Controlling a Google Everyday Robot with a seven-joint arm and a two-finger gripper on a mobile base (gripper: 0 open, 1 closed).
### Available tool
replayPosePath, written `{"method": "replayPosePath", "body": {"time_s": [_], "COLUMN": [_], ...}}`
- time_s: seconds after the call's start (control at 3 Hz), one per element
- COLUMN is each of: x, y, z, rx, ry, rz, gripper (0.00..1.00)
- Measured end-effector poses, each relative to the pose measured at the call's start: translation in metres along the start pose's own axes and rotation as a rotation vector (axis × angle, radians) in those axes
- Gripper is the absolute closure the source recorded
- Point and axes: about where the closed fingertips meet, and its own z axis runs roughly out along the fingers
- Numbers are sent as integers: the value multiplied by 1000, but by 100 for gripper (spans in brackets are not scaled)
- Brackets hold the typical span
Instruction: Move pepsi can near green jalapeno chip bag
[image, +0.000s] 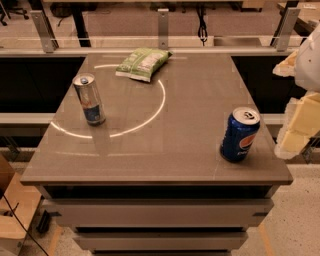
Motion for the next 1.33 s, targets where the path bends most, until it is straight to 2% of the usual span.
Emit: {"method": "replayPosePath", "body": {"time_s": [0.33, 0.67, 1.33], "x": [0, 4, 0], "y": [0, -4, -3], "z": [0, -4, 16], "rx": [0, 15, 3], "ry": [0, -39, -179], "rz": [0, 1, 36], "gripper": [0, 0, 0]}}
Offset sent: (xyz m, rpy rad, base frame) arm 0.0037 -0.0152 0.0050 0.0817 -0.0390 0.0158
